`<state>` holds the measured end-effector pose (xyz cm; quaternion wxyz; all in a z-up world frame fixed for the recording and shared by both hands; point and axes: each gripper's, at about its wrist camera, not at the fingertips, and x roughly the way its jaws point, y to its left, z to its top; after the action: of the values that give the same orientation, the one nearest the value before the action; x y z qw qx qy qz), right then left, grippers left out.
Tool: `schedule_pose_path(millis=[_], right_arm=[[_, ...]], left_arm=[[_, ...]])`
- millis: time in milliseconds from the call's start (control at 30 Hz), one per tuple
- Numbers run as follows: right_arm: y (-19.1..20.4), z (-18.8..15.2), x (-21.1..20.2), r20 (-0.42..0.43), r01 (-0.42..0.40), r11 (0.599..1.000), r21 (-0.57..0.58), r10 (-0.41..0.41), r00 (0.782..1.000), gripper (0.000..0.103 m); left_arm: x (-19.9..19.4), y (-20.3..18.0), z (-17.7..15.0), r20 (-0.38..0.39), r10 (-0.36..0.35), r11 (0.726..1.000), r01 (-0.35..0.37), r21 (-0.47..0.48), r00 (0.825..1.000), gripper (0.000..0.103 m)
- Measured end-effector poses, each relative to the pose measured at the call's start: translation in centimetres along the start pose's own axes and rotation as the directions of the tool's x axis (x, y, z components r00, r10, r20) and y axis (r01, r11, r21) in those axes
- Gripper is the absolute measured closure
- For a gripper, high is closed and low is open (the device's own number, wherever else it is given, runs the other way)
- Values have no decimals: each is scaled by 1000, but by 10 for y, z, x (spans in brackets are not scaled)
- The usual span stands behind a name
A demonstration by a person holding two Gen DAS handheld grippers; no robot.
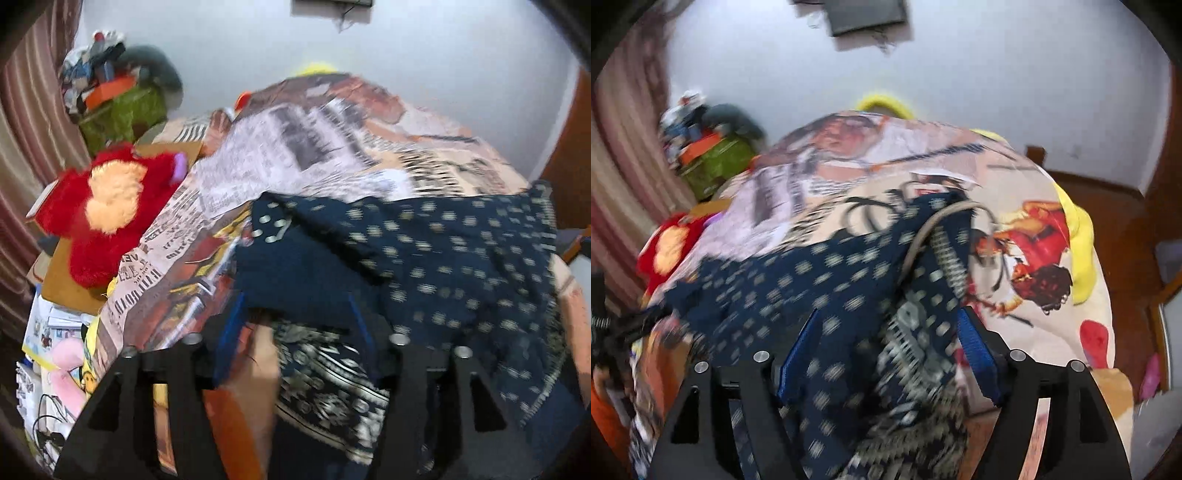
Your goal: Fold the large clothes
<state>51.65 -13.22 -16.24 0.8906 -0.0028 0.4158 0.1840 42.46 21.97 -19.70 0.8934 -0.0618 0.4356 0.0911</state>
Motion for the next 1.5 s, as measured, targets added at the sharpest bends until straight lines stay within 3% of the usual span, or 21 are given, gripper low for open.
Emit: schedule_pose_path(millis=[67, 133, 267, 433, 500, 533, 700, 900, 1033, 1133, 1333, 1500], right_arm=[[14, -10, -13, 0, -42, 998, -36, 42, 999, 14], [32, -24, -19, -27, -95, 994, -62, 94, 995, 13], [59, -59, -6, -175, -171, 984, -42, 162, 971, 13], [77, -106, 27, -375, -149, 988, -46, 122, 919, 13], [77, -121, 35, -450, -145, 988, -47, 108, 887, 13], [77, -124, 35, -460, -143, 989, -45, 107, 881, 13], [69, -128, 7, -439, -136, 989, -63, 95, 893, 13], [52, -134, -50, -339, -100, 993, -61, 74, 938, 13], [34, -142, -95, -254, -59, 998, -36, 48, 966, 13], [22, -151, -119, -222, -36, 999, 3, 36, 974, 13], [0, -186, -141, -234, -40, 988, 150, 75, 969, 13], [-3, -214, -146, -243, -115, 965, 235, 173, 955, 13]], left_arm=[[-12, -12, -10, -4, -73, 997, 73, -1, 997, 39], [-17, -32, -24, -55, -165, 986, 167, 26, 985, 39], [-9, -68, -54, -152, -233, 966, 247, 75, 960, 39], [14, -94, -93, -280, -197, 963, 239, 123, 939, 39], [16, -96, -105, -296, -158, 965, 211, 156, 942, 39], [13, -96, -108, -287, -155, 965, 207, 163, 945, 38], [-17, -77, -113, -253, -166, 968, 206, 142, 953, 39], [-66, -43, -119, -152, -107, 983, 128, 135, 983, 38], [-88, -16, -128, -120, -85, 991, 96, 91, 989, 37], [-93, 8, -144, -126, -72, 996, 77, 33, 989, 34], [-75, 50, -193, -229, -89, 990, 60, -131, 969, 34], [-48, 60, -231, -321, -188, 960, 105, -258, 928, 34]])
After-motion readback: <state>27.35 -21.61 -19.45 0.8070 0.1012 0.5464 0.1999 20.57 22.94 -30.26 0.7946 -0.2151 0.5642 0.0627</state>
